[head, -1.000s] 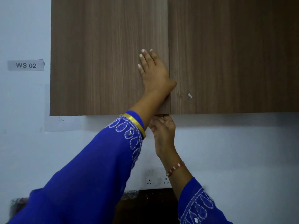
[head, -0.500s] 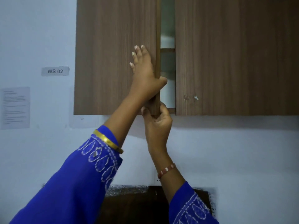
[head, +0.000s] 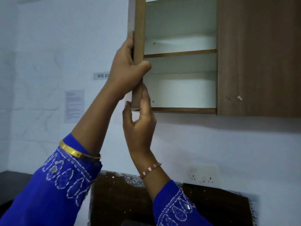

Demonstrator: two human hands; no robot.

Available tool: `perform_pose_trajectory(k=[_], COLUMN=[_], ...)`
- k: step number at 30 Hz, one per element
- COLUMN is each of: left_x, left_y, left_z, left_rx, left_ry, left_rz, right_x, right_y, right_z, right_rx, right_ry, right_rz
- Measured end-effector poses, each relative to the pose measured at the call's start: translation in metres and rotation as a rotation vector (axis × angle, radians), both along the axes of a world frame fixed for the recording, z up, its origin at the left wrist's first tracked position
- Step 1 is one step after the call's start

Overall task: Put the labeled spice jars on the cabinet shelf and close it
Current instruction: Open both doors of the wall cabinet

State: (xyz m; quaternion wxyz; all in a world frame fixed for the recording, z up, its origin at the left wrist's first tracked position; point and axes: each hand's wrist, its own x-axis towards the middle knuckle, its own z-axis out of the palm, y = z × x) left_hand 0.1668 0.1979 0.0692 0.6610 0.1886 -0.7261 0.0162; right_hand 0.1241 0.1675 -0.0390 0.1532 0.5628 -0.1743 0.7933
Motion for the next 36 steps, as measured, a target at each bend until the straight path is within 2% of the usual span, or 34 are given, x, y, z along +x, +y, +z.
perform_pose_trajectory(k=[5, 13, 18, 24, 30, 34, 36], left_x=[0.082, 0.19, 0.229, 0.234, 0.221, 0.199, 0.178], left_y=[0.008, -0.008, -0.027, -0.036, -0.036, -0.026, -0.017], left_z=[-0.004, -0.01, -0.012, -0.012, -0.018, -0.026, -0.031], left_rx=[-0.001, 0.088, 0.108, 0.078, -0.027, -0.14, -0.258], left_ry=[0.103, 0.228, 0.282, 0.254, 0.23, 0.366, 0.366], left_rz=[-0.095, -0.069, -0.062, -0.047, 0.172, 0.408, 0.471], right_x=[0.075, 0.171, 0.206, 0.208, 0.196, 0.173, 0.154], right_y=[-0.006, -0.033, -0.05, -0.054, -0.051, -0.045, -0.046], right_z=[0.0, 0.003, 0.004, 0.002, 0.003, 0.003, 0.003], right_rx=[-0.066, -0.096, -0.096, -0.088, -0.071, -0.15, -0.165], right_ry=[0.121, 0.235, 0.26, 0.249, 0.329, 0.399, 0.444], right_rz=[-0.13, -0.332, -0.415, -0.417, -0.358, -0.36, -0.368])
